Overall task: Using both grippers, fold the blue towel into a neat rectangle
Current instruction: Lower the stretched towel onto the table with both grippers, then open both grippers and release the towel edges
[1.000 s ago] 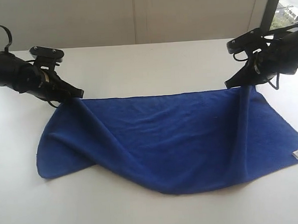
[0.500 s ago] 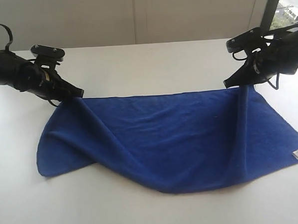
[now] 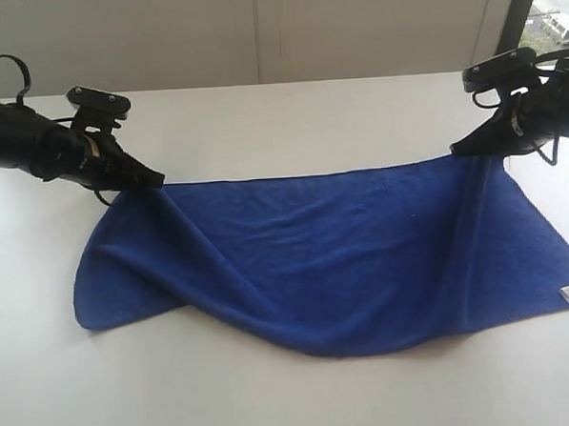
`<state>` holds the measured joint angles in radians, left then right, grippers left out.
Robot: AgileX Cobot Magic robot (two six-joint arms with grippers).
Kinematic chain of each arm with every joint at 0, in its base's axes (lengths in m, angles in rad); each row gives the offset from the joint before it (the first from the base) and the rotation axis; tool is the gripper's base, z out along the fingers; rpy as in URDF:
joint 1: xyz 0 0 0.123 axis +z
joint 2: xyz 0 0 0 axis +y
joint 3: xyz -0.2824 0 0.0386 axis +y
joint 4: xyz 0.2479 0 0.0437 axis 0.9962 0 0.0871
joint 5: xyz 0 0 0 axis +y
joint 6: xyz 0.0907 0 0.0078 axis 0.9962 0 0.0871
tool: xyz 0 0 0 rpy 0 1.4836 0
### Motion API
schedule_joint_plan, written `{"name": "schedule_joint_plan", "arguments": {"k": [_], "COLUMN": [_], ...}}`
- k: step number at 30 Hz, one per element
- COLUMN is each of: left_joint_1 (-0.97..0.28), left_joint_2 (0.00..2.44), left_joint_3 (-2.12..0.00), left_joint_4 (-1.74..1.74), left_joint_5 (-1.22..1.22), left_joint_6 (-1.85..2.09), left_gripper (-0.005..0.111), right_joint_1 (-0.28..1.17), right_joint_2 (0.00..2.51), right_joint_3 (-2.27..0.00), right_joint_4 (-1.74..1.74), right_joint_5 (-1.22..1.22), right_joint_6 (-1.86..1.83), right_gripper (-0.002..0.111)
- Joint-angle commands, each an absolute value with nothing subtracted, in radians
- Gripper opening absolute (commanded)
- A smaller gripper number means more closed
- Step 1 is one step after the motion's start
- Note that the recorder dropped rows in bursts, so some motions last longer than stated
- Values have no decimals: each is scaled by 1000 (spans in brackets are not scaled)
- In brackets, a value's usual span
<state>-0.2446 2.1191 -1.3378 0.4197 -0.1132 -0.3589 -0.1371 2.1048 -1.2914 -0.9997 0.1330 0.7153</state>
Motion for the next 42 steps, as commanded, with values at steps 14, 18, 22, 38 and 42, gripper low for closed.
{"name": "schedule_joint_plan", "arguments": {"k": [14, 18, 22, 38, 42], "left_joint_1": [-160, -160, -160, -152, -152], "left_joint_2": [2124, 2124, 2124, 1917, 1872], "left_joint_3": [-1340, -1340, -1340, -1340, -1340], "left_joint_4": [425, 425, 425, 425, 421], "left_joint_5": [-121, -150, -156, 77, 203], "left_joint_6": [-292, -292, -279, -181, -184], "left_gripper": [0, 0, 9, 54, 30], "right_joint_1": [-183, -191, -191, -187, -177], "right_joint_2": [2113, 2142, 2163, 1967, 1895], "right_joint_3": [-1340, -1342, -1342, -1334, -1302], "right_joint_4": [-1011, -1011, -1011, -903, -705], "right_joint_5": [120, 127, 118, 334, 348], "right_joint_6": [718, 718, 718, 728, 564], "right_gripper": [0, 0, 8, 40, 13]}}
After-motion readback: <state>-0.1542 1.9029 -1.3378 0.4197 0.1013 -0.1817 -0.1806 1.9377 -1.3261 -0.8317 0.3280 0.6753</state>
